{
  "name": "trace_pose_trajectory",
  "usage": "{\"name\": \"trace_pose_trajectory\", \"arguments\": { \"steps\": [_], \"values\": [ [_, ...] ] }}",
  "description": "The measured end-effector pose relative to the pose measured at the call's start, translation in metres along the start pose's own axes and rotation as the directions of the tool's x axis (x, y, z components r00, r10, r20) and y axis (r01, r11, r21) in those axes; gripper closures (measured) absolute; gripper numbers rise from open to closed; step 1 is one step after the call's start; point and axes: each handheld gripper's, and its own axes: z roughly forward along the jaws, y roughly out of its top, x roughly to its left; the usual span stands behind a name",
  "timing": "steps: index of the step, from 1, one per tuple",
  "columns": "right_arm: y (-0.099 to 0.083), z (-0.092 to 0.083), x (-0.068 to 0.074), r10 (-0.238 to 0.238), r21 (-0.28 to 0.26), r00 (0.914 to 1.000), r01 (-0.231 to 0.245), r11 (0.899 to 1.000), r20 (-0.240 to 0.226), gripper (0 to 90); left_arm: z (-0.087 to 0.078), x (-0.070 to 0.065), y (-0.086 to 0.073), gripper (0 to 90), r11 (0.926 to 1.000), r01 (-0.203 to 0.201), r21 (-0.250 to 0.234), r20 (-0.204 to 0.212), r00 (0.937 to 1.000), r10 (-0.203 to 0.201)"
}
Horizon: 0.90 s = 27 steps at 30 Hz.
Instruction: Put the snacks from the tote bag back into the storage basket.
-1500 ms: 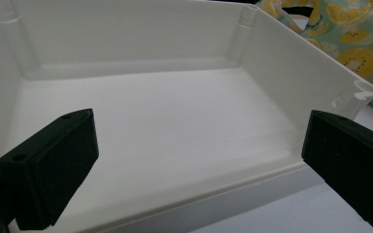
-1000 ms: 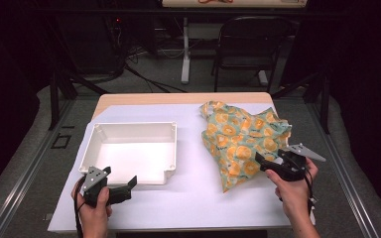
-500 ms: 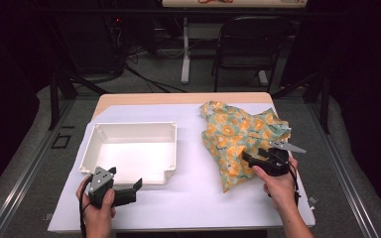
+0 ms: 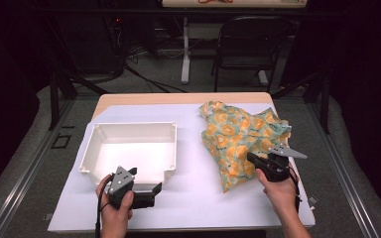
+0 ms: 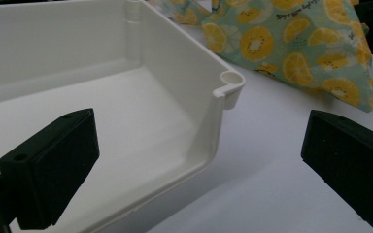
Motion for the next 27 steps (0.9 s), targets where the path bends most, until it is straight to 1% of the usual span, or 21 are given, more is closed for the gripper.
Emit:
{"name": "trace_pose_trajectory", "arguments": {
  "steps": [1,2,3,4,5,7,8,9,11,12,13,14,16,17,18,19,20,21,25,26,27],
  "values": [
    [0.001,-0.003,0.001,0.02,-0.013,0.9997,-0.02,1.0,-0.011,84.8,0.002,-0.002,0.002,0.7,0.9999,-0.011,0.002,0.006,0.9999,0.011],
    [0.002,-0.005,0.001,0.039,-0.024,0.9988,-0.04,0.999,-0.03,75.3,0.004,-0.005,0.004,0.7,0.9997,-0.024,0.001,0.01,0.9997,0.024],
    [0.003,-0.008,0.003,0.065,-0.034,0.9965,-0.066,0.997,-0.053,63.5,0.005,-0.008,0.006,0.7,0.9995,-0.03,-0.002,0.014,0.9995,0.03],
    [0.004,-0.009,0.012,0.081,-0.031,0.9933,-0.084,0.996,-0.082,49.0,0.006,-0.009,0.008,0.7,0.9994,-0.035,-0.003,0.017,0.9993,0.035],
    [0.004,-0.009,0.012,0.081,-0.031,0.9933,-0.084,0.996,-0.082,49.0,0.007,-0.01,0.009,0.7,0.9994,-0.034,-0.005,0.018,0.9993,0.034],
    [0.005,-0.006,0.026,0.06,-0.023,0.9966,-0.061,0.998,-0.057,42.1,0.01,-0.012,0.012,0.7,0.9993,-0.038,-0.007,0.018,0.9991,0.038],
    [0.005,-0.004,0.03,0.058,-0.016,0.9965,-0.059,0.998,-0.06,38.2,0.011,-0.014,0.014,0.7,0.9992,-0.039,-0.005,0.019,0.9991,0.039],
    [0.004,0.004,0.041,0.07,0.012,0.9963,-0.069,0.998,-0.05,30.4,0.013,-0.015,0.016,0.7,0.9991,-0.041,-0.01,0.021,0.9989,0.041],
    [0.003,0.007,0.044,0.074,0.02,0.9964,-0.073,0.997,-0.042,29.1,0.016,-0.018,0.019,0.7,0.9989,-0.046,-0.013,0.025,0.9986,0.046],
    [0.001,0.011,0.046,0.068,0.04,0.9974,-0.068,0.997,-0.022,29.3,0.018,-0.021,0.021,0.7,0.9987,-0.049,-0.012,0.03,0.9983,0.049],
    [-0.004,0.018,0.049,0.064,0.068,0.9971,-0.067,0.995,0.042,47.1,0.021,-0.024,0.024,0.7,0.9985,-0.052,-0.015,0.038,0.9979,0.053],
    [-0.004,0.018,0.049,0.064,0.068,0.9971,-0.067,0.995,0.042,47.1,0.021,-0.024,0.024,0.7,0.9985,-0.052,-0.015,0.038,0.9979,0.053],
    [-0.009,0.021,0.048,0.08,0.072,0.9941,-0.085,0.994,0.073,66.7,0.026,-0.028,0.027,0.7,0.9981,-0.06,-0.014,0.051,0.9969,0.061],
    [-0.011,0.021,0.046,0.071,0.08,0.9936,-0.078,0.994,0.088,77.3,0.028,-0.031,0.028,0.8,0.998,-0.062,-0.014,0.056,0.9965,0.063],
    [-0.012,0.02,0.043,0.074,0.074,0.9935,-0.081,0.994,0.086,84.0,0.03,-0.033,0.03,0.7,0.9978,-0.065,-0.012,0.063,0.9959,0.066],
    [-0.013,0.016,0.038,0.093,0.077,0.9945,-0.097,0.992,0.048,89.9,0.033,-0.037,0.032,0.8,0.9978,-0.065,-0.018,0.071,0.9953,0.066],
    [-0.014,0.015,0.039,0.09,0.074,0.9948,-0.094,0.993,0.047,90.0,0.035,-0.038,0.033,0.9,0.9975,-0.069,-0.015,0.076,0.9947,0.07],
    [-0.016,0.013,0.039,0.072,0.08,0.996,-0.076,0.994,0.053,90.0,0.038,-0.041,0.035,1.1,0.9976,-0.068,-0.016,0.08,0.9944,0.069],
    [-0.021,0.009,0.043,0.044,0.099,0.9984,-0.047,0.994,0.037,90.0,0.05,-0.052,0.042,1.9,0.9971,-0.075,-0.01,0.095,0.9926,0.075],
    [-0.023,0.008,0.044,0.036,0.11,0.9989,-0.039,0.993,0.031,90.0,0.053,-0.056,0.043,2.9,0.997,-0.077,-0.009,0.1,0.992,0.077],
    [-0.028,0.01,0.045,0.022,0.144,0.9997,-0.023,0.989,0.007,90.0,0.06,-0.062,0.046,5.5,0.9966,-0.082,0.0,0.112,0.9904,0.081]
  ]
}}
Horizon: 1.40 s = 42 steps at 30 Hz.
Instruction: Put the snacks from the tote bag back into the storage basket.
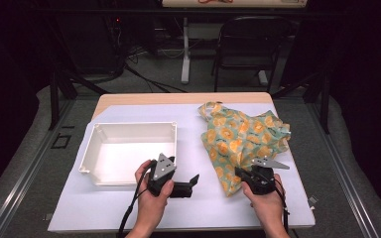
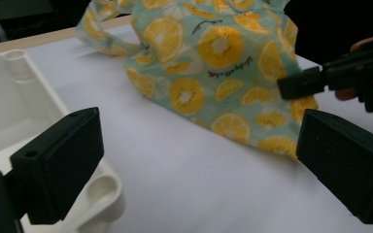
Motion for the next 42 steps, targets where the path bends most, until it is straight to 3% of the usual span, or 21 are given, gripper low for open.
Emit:
{"name": "trace_pose_trajectory", "arguments": {
  "steps": [3,4,6,10,16,20,23,25,26,28,30,31,32,33,34,35,39,40,42],
  "values": [
    [-0.005,0.006,0.0,-0.002,0.044,0.9997,0.003,0.999,-0.025,90.0,0.008,-0.006,0.003,7.0,1.0,-0.003,0.006,0.008,1.0,0.003],
    [-0.011,0.014,-0.001,-0.004,0.091,0.9989,0.008,0.996,-0.046,90.0,0.014,-0.009,0.005,7.6,0.9999,-0.007,0.013,0.017,0.9998,0.007],
    [-0.015,0.02,-0.001,-0.001,0.125,0.998,0.009,0.992,-0.063,90.0,0.023,-0.014,0.008,9.2,0.9998,-0.003,0.018,0.026,0.9997,0.002],
    [-0.021,0.029,-0.002,0.002,0.177,0.9974,0.01,0.984,-0.072,90.0,0.048,-0.026,0.012,13.8,0.9987,-0.012,0.049,0.022,0.9997,0.011],
    [-0.022,0.029,-0.003,0.009,0.165,0.9968,0.004,0.986,-0.079,90.0,0.084,-0.044,0.014,15.6,0.9977,0.01,0.067,0.073,0.9973,-0.015],
    [-0.022,0.029,-0.004,0.004,0.163,0.9968,0.009,0.987,-0.079,90.0,0.104,-0.05,0.014,17.0,0.9954,0.015,0.095,0.05,0.9986,-0.02],
    [-0.023,0.029,-0.003,0.001,0.159,0.997,0.012,0.987,-0.078,90.0,0.112,-0.05,0.015,23.6,0.9964,0.024,0.081,0.043,0.9987,-0.028],
    [-0.023,0.029,-0.003,-0.004,0.158,0.9969,0.016,0.987,-0.078,90.0,0.113,-0.047,0.015,50.1,0.9963,0.047,0.071,0.044,0.9978,-0.05],
    [-0.023,0.029,-0.003,-0.004,0.158,0.9969,0.016,0.987,-0.079,90.0,0.114,-0.044,0.016,58.4,0.9959,0.054,0.073,0.057,0.9967,-0.058],
    [-0.023,0.029,-0.004,-0.005,0.16,0.9965,0.019,0.987,-0.084,90.0,0.115,-0.037,0.016,76.1,0.9926,0.082,0.089,0.115,0.9891,-0.092],
    [-0.022,0.029,-0.005,-0.001,0.161,0.996,0.015,0.987,-0.089,88.8,0.116,-0.032,0.014,87.3,0.9887,0.105,0.107,0.159,0.9798,-0.121],
    [-0.021,0.026,-0.006,0.002,0.147,0.9951,0.013,0.989,-0.099,81.0,0.116,-0.03,0.012,89.8,0.986,0.119,0.117,0.182,0.9734,-0.139],
    [-0.021,0.026,-0.006,0.002,0.147,0.9951,0.013,0.989,-0.099,81.0,0.116,-0.029,0.011,90.0,0.9851,0.117,0.125,0.189,0.9721,-0.14],
    [-0.02,0.024,-0.007,0.004,0.142,0.995,0.01,0.99,-0.1,78.2,0.116,-0.028,0.009,90.0,0.9852,0.11,0.131,0.19,0.9725,-0.134],
    [-0.013,0.013,-0.008,-0.004,0.099,0.9916,0.017,0.995,-0.129,70.6,0.116,-0.029,0.006,90.0,0.9847,0.107,0.138,0.192,0.9724,-0.132],
    [-0.013,0.013,-0.008,-0.004,0.099,0.9916,0.017,0.995,-0.129,70.6,0.115,-0.029,0.004,90.0,0.9838,0.103,0.147,0.193,0.9724,-0.13],
    [0.003,-0.01,-0.011,-0.062,0.002,0.9871,0.063,0.998,-0.148,62.8,0.113,-0.028,-0.007,90.0,0.9788,0.114,0.17,0.193,0.9702,-0.147],
    [0.005,-0.014,-0.012,-0.056,-0.024,0.9872,0.053,0.998,-0.149,60.0,0.114,-0.031,-0.011,90.0,0.9788,0.121,0.165,0.176,0.9729,-0.15],
    [0.01,-0.021,-0.013,-0.048,-0.072,0.9874,0.037,0.997,-0.151,54.9,0.114,-0.032,-0.017,90.0,0.9759,0.12,0.182,0.194,0.9687,-0.155]
  ]
}}
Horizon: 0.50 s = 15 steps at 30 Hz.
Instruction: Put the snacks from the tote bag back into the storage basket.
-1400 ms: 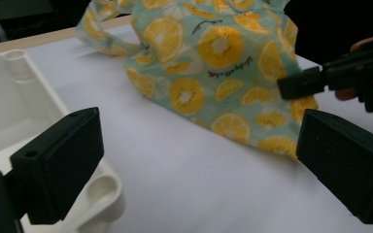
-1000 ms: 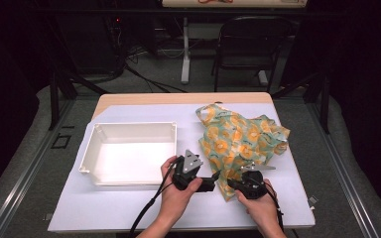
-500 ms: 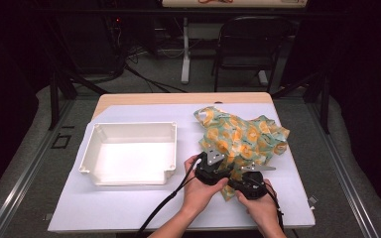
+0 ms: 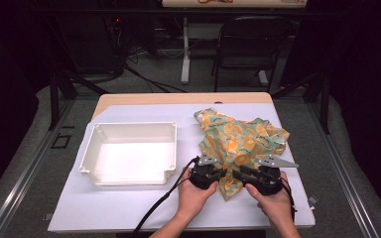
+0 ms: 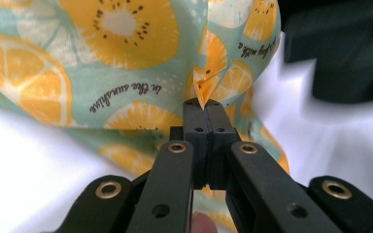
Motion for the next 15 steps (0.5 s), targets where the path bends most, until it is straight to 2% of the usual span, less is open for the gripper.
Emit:
{"name": "trace_pose_trajectory", "arguments": {
  "steps": [2,3,4,7,8,10,11,12,13,15],
  "values": [
    [0.005,-0.004,0.001,0.008,-0.044,0.9999,-0.007,0.999,0.013,46.5,0.001,-0.002,-0.006,90.0,0.9999,-0.002,0.016,0.007,1.0,0.002],
    [0.009,-0.004,0.001,0.02,-0.073,0.9989,-0.017,0.997,0.042,38.4,0.002,-0.003,-0.009,90.0,0.9998,0.0,0.022,0.014,0.9999,0.0],
    [0.009,-0.004,0.001,0.02,-0.073,0.9989,-0.017,0.997,0.042,38.4,0.003,-0.003,-0.012,90.0,0.9997,0.003,0.022,0.016,0.9999,-0.003],
    [0.014,0.003,0.002,0.055,-0.083,0.9913,-0.046,0.995,0.119,27.3,0.003,-0.006,-0.015,90.0,0.9995,-0.001,0.031,0.016,0.9999,0.001],
    [0.014,0.003,0.002,0.055,-0.083,0.9913,-0.046,0.995,0.119,27.3,0.003,-0.006,-0.015,90.0,0.9993,0.005,0.036,0.018,0.9998,-0.006],
    [0.018,0.003,0.0,0.068,-0.099,0.9832,-0.052,0.994,0.169,23.1,0.002,-0.007,-0.016,90.0,0.999,0.001,0.044,0.014,0.9999,-0.001],
    [0.021,0.003,-0.003,0.091,-0.128,0.9771,-0.067,0.989,0.192,21.5,0.002,-0.007,-0.016,90.0,0.9986,-0.006,0.053,0.013,0.9999,0.006],
    [0.025,0.001,-0.006,0.086,-0.132,0.975,-0.06,0.989,0.205,20.5,0.002,-0.008,-0.017,90.0,0.9987,-0.01,0.051,0.015,0.9998,0.009],
    [0.029,0.0,-0.009,0.094,-0.146,0.9735,-0.064,0.987,0.208,20.4,0.002,-0.008,-0.017,90.0,0.9985,-0.013,0.053,0.014,0.9998,0.012],
    [0.036,0.002,-0.013,0.085,-0.156,0.9761,-0.054,0.986,0.2,19.3,0.002,-0.007,-0.017,90.0,0.9983,-0.009,0.058,0.017,0.9998,0.008]
  ]
}}
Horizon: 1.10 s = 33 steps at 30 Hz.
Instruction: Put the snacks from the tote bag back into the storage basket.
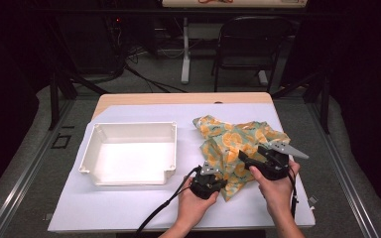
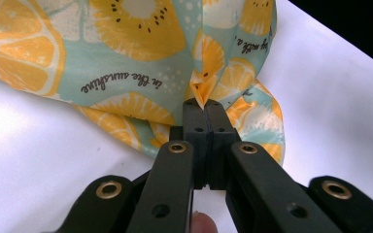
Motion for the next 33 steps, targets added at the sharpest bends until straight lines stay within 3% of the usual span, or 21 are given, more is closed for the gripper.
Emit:
{"name": "trace_pose_trajectory", "arguments": {
  "steps": [1,4,6,7,8,11,14,17,20,26,30,33],
  "values": [
    [0.005,0.006,-0.002,-0.025,0.005,0.9994,0.025,1.0,-0.023,16.7,0.0,0.0,0.0,90.0,1.0,0.001,0.002,-0.001,1.0,-0.001],
    [0.005,0.014,-0.003,-0.025,0.028,0.998,0.026,0.999,-0.057,14.7,0.0,0.0,0.0,90.0,1.0,-0.004,-0.003,-0.004,1.0,0.004],
    [0.0,0.023,-0.003,-0.023,0.058,0.995,0.029,0.998,-0.097,14.6,0.0,0.0,0.0,90.0,1.0,0.0,-0.004,-0.002,1.0,0.0],
    [-0.007,0.028,-0.002,-0.029,0.092,0.9936,0.039,0.995,-0.109,16.3,-0.001,0.0,0.0,90.0,1.0,0.001,-0.003,0.001,1.0,-0.001],
    [-0.007,0.028,-0.002,-0.029,0.092,0.9936,0.039,0.995,-0.109,16.3,-0.001,0.0,0.0,90.0,1.0,0.001,-0.003,0.002,1.0,-0.001],
    [-0.016,0.028,0.001,-0.061,0.111,0.993,0.072,0.991,-0.101,33.6,-0.001,0.001,-0.001,90.0,1.0,0.002,-0.002,0.004,1.0,-0.002],
    [-0.019,0.022,0.005,-0.086,0.131,0.9948,0.093,0.987,-0.055,55.7,-0.001,0.001,-0.001,90.0,0.9999,0.008,-0.01,0.008,0.9999,-0.007],
    [-0.021,0.016,0.005,-0.081,0.138,0.9937,0.092,0.986,-0.077,74.9,-0.002,0.001,-0.001,89.7,0.9999,0.004,-0.012,0.009,0.9999,-0.004],
    [-0.024,0.009,0.011,-0.12,0.141,0.9902,0.129,0.982,-0.072,86.9,-0.006,0.003,-0.002,87.7,0.9998,0.01,-0.015,0.014,0.9999,-0.01],
    [-0.028,-0.005,0.02,-0.173,0.113,0.9799,0.184,0.976,-0.099,89.4,-0.029,0.007,0.005,65.9,0.9944,0.034,-0.1,0.017,0.9993,-0.033],
    [-0.033,-0.009,0.025,-0.217,0.075,0.966,0.229,0.97,-0.14,89.4,-0.049,0.009,0.016,55.3,0.9805,0.049,-0.19,0.017,0.9987,-0.047],
    [-0.038,-0.007,0.028,-0.242,0.087,0.9552,0.259,0.962,-0.17,89.3,-0.058,0.011,0.027,49.7,0.97,0.06,-0.236,0.025,0.9981,-0.056]
  ]
}}
